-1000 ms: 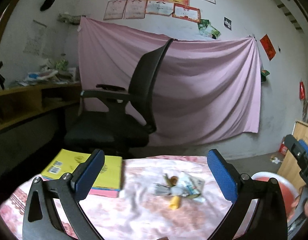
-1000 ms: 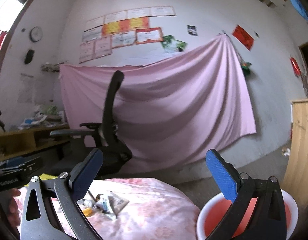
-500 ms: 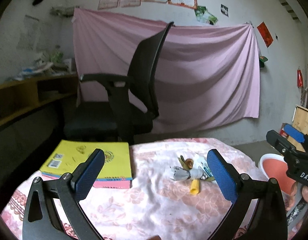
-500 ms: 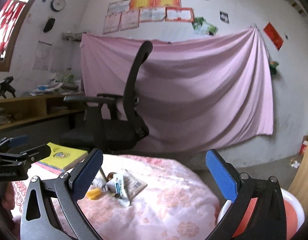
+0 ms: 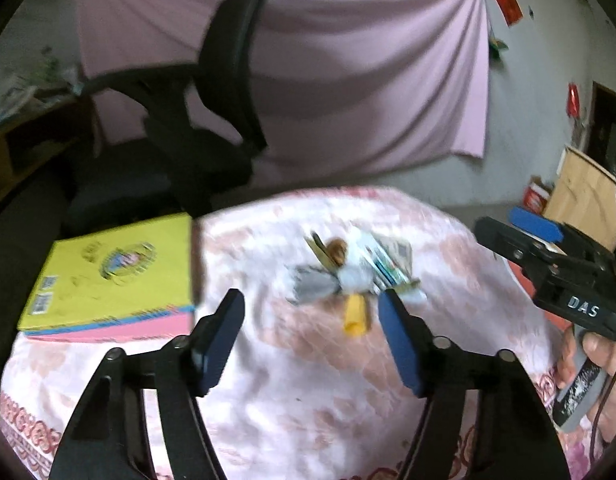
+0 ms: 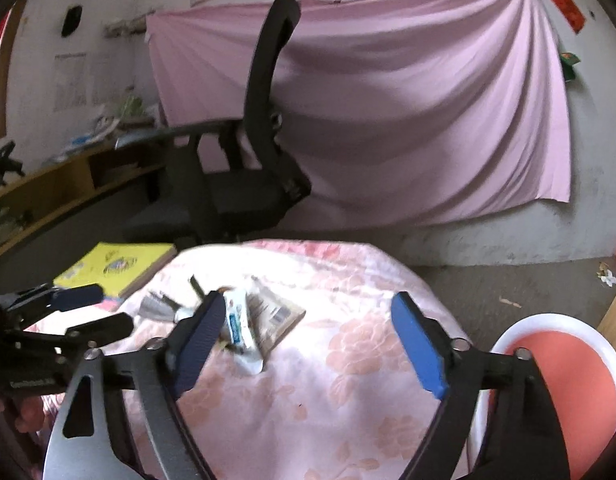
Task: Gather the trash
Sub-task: 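Move both open tools back over the table trash, then grasp a yellow cylinder with the left tool while the right tool grasps the white DIKANG sachet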
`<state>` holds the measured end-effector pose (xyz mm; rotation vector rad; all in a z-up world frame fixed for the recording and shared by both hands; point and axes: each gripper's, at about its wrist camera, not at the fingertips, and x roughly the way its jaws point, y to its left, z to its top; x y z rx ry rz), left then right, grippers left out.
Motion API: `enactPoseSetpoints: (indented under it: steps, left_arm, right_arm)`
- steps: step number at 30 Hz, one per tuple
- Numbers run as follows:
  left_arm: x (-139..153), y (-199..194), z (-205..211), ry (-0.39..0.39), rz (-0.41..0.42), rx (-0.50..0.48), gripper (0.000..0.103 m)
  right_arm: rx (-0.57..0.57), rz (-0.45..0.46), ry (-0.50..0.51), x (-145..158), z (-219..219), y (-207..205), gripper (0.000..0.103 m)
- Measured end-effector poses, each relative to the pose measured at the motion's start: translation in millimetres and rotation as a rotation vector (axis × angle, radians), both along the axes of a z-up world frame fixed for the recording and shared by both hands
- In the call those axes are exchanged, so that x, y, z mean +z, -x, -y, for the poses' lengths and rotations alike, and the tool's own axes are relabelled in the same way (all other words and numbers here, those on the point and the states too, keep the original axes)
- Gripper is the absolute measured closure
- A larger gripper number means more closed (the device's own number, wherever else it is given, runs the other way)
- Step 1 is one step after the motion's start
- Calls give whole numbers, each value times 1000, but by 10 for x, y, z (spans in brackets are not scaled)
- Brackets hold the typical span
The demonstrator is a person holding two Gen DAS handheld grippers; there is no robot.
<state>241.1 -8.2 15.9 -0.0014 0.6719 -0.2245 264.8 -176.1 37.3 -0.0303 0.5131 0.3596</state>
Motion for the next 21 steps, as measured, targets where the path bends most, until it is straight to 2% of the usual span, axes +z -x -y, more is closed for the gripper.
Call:
enactPoseSetpoints:
  steps: [2,3,4,7,10,15,21]
  left_arm:
    - [-76,-73,20,20,-65,-33,45]
    - [-121,-121,26,36,-103,-46,52]
    - [-172,-172,29,51,-142,-54,56]
    - [-254,-273,46,79,-203,-66,62]
    - [-251,-320,93,95,-205,-76,65]
    - [-291,-426,169,70,-231,-52,88]
    - [-304,-341,31,132,-217,-12,89]
  right_arm:
    - [24,-44,8,-49,-31,-54,29]
    - [32,-61,8,-69,-38,-72,33]
    - [36,-75,6,-85,-39,-87,34]
    - [48,-118,-3,-130,-31,-132,40]
    - [55,-174,1,-195,-45,-197,48]
    - [74,-230,14,-260,-87,-261,51]
    - [107,-294,31,-340,-144,-311,52]
